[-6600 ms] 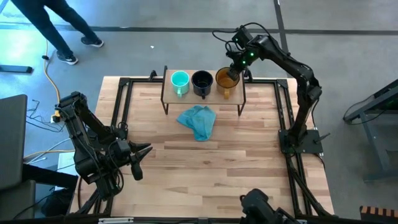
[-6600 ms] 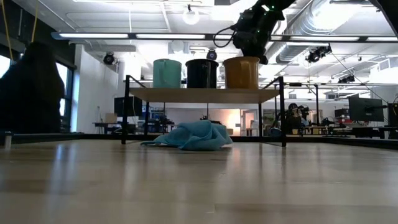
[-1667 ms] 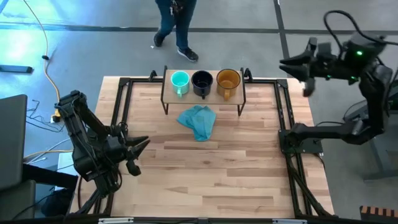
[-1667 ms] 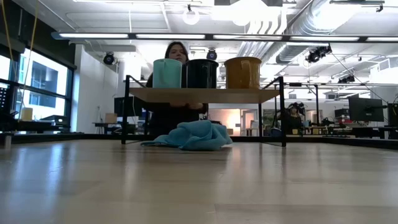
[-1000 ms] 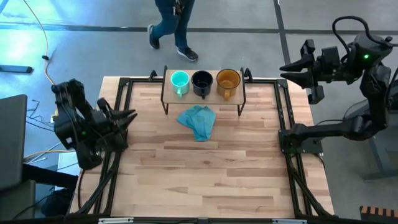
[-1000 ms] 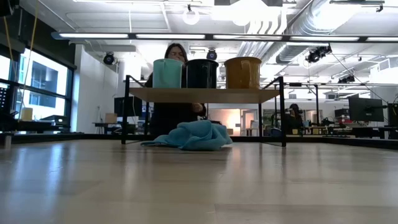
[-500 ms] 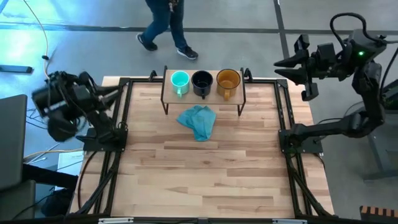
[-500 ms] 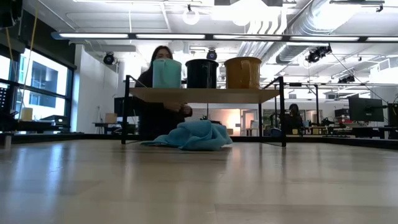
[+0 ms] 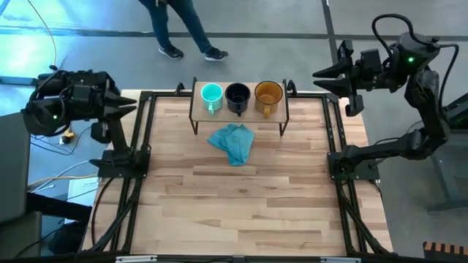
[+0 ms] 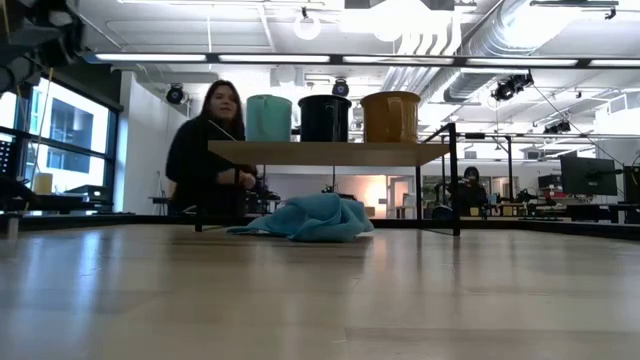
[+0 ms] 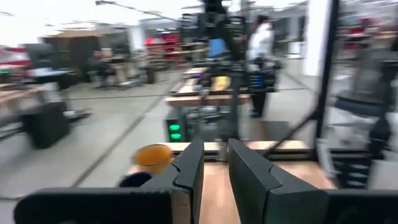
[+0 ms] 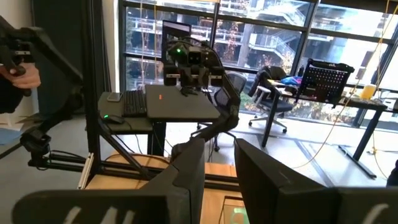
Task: Stack small to large cups/mugs on shelf
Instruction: Return to Home Position
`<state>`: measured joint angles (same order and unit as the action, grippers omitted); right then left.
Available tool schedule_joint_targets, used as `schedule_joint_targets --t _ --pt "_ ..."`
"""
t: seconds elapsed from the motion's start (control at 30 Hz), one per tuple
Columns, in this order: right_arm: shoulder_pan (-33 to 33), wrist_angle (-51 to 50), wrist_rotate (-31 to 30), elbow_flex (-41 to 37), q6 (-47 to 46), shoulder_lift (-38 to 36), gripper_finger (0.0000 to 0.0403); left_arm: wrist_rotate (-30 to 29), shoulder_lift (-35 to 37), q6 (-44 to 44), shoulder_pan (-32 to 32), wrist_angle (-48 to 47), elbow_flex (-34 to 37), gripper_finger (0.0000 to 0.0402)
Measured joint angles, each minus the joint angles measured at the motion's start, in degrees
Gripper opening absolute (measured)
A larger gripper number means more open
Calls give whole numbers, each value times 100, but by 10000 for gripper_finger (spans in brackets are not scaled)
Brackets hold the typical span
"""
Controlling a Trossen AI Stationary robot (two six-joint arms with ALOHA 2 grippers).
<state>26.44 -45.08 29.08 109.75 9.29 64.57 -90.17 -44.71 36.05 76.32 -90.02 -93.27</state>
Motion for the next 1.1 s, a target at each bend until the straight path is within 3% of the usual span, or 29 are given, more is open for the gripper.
schedule_joint_targets --t 0.13,0.27,0.77,1.1 --pt "0 35 4 0 -26 -9 81 19 206 4 522 0 168 62" --pt "0 35 4 0 -155 -27 81 24 418 148 371 1 287 62" --pt "0 -83 7 0 -136 -138 81 18 437 274 -2519 1 810 62" --pt "0 -227 -4 0 16 -200 80 20 444 490 -3743 3 1053 62"
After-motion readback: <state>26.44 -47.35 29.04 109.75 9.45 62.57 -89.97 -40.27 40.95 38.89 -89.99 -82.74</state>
